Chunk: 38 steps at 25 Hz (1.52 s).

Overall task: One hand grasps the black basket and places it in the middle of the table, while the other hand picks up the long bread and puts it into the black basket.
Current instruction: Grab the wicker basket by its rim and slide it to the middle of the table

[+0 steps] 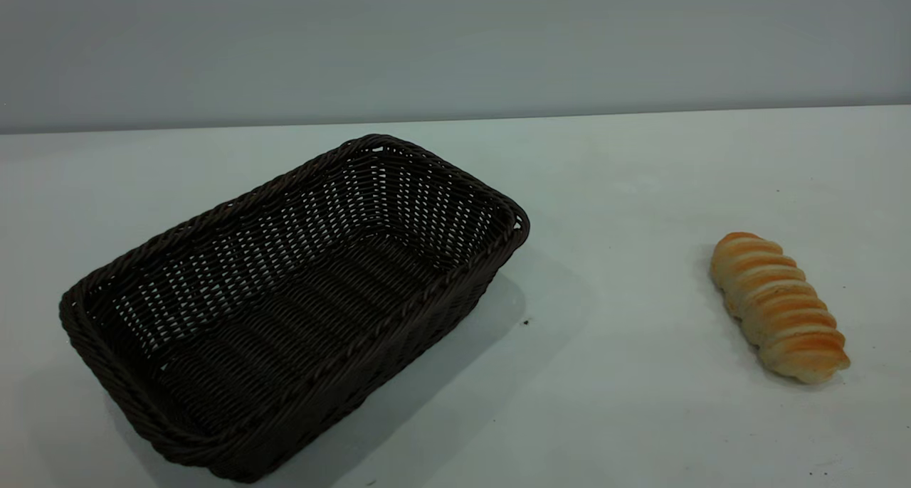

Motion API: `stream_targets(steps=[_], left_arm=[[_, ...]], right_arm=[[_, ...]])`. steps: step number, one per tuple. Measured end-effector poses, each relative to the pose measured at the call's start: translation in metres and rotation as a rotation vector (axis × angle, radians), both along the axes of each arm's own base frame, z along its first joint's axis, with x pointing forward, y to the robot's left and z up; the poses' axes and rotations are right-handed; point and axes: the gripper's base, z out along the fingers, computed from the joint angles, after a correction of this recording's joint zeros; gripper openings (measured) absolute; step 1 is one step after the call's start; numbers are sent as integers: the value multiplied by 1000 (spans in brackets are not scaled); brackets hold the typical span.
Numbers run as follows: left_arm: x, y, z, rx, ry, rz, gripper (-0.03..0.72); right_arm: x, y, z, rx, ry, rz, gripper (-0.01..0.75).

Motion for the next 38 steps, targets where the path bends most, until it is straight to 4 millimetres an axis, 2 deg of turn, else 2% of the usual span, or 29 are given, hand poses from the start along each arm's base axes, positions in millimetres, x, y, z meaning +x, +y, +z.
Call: stream_targets(steps=[38], left_arm=[[0, -2, 0, -34, -1, -2, 550]], right_arm=[[0, 0, 0, 1, 0, 1, 333]])
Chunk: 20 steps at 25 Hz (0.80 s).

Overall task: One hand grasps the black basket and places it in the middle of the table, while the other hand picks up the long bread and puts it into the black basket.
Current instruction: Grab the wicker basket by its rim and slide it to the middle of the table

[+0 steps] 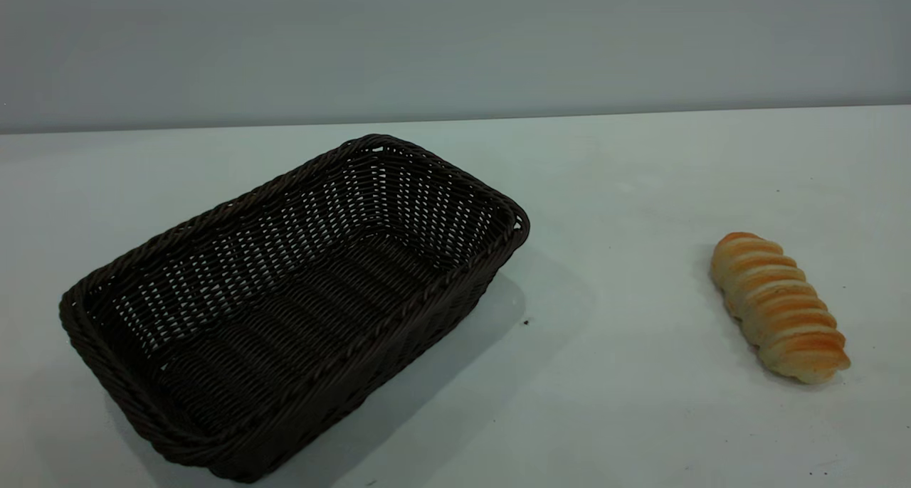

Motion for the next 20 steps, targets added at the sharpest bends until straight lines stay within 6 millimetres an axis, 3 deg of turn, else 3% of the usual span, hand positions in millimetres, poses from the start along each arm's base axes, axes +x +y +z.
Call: stream_targets(steps=[4, 8, 13, 20], left_arm=[[4, -4, 7, -70, -47, -3, 550], [29, -4, 19, -149, -93, 56, 550], [86, -4, 24, -304, -9, 173, 550], [170, -11, -20, -497, 311, 335, 550]], right_arm=[[0, 0, 0, 0, -1, 0, 333], [2, 0, 3, 32, -33, -25, 333], [14, 2, 20, 118, -206, -44, 361], [39, 5, 19, 104, -145, -34, 385]])
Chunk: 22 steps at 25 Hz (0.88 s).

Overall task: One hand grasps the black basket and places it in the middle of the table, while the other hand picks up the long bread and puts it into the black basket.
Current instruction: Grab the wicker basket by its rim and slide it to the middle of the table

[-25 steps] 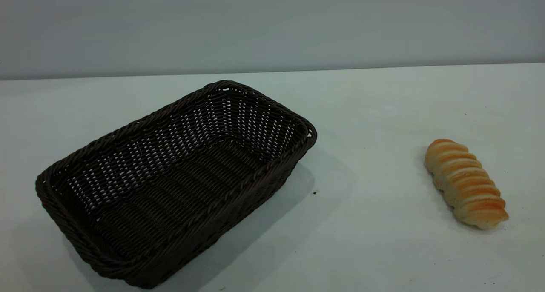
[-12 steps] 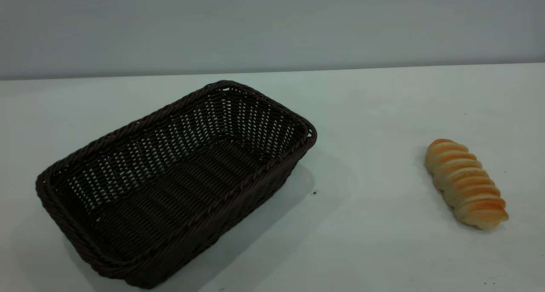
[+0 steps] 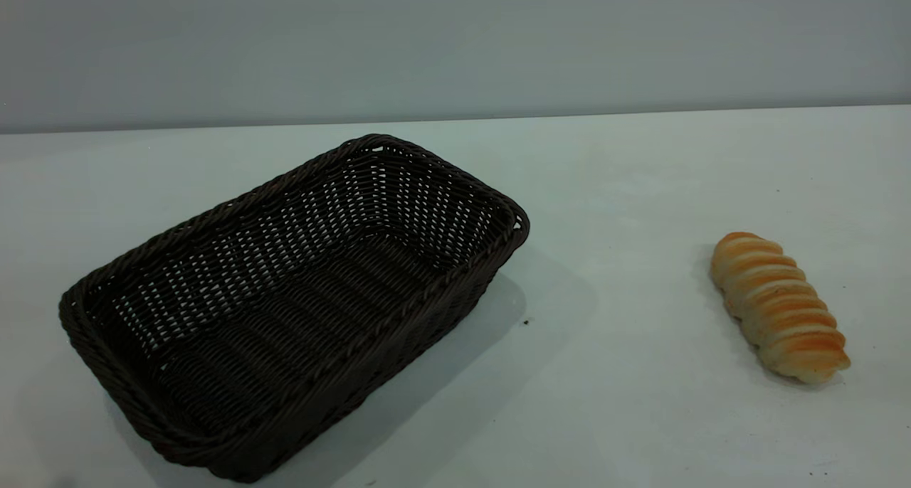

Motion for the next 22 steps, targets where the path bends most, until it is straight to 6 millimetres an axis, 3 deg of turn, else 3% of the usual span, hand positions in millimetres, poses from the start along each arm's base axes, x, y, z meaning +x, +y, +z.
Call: stream_targets(steps=[5, 13, 18, 22], left_arm=[[37, -4, -39, -71, 137, 26, 550], [69, -3, -90, -69, 221, 48, 550], [88, -6, -107, -71, 255, 34, 550], [104, -22, -111, -61, 242, -30, 550]], right_arm=[[6, 1, -17, -35, 96, 23, 386], [1, 8, -16, -47, 111, 126, 386], [1, 8, -16, -50, 112, 132, 386], [1, 8, -16, -52, 112, 133, 386]])
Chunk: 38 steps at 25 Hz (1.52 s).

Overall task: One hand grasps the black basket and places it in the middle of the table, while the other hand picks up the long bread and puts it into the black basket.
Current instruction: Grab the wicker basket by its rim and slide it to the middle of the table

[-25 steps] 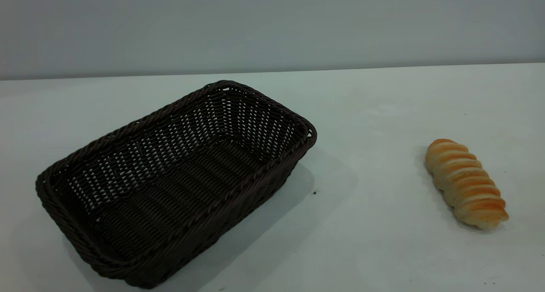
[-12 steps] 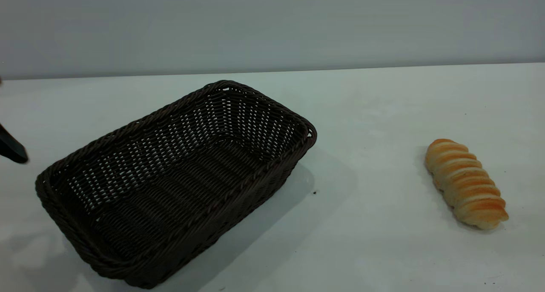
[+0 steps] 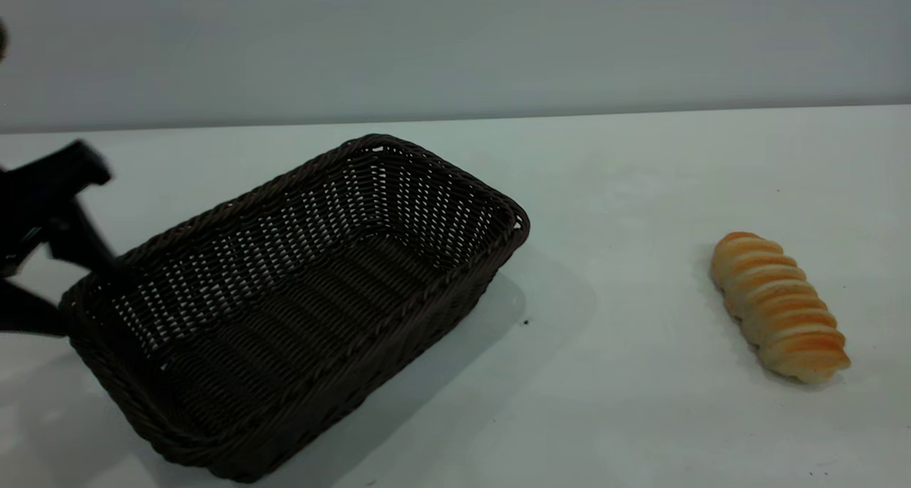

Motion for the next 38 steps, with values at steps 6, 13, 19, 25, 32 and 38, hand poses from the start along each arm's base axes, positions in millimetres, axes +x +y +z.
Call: stream_targets(steps=[6, 13, 19, 25, 32, 38], left_arm=[[9, -15, -16, 0, 40, -23, 550], [13, -18, -14, -18, 51, -22, 548], [21, -22, 10, -56, -2, -46, 548], [12, -25, 42, -91, -63, -83, 548], [-3, -25, 59, -71, -48, -189, 548], [-11, -22, 58, -3, 7, -277, 548]], right_arm=[[0, 0, 0, 0, 0, 0, 386], [0, 0, 0, 0, -2, 0, 386], [0, 0, 1, 1, -7, -2, 387], [0, 0, 0, 1, -7, -2, 387], [0, 0, 0, 1, -7, -2, 387], [0, 0, 0, 1, -7, -2, 387]])
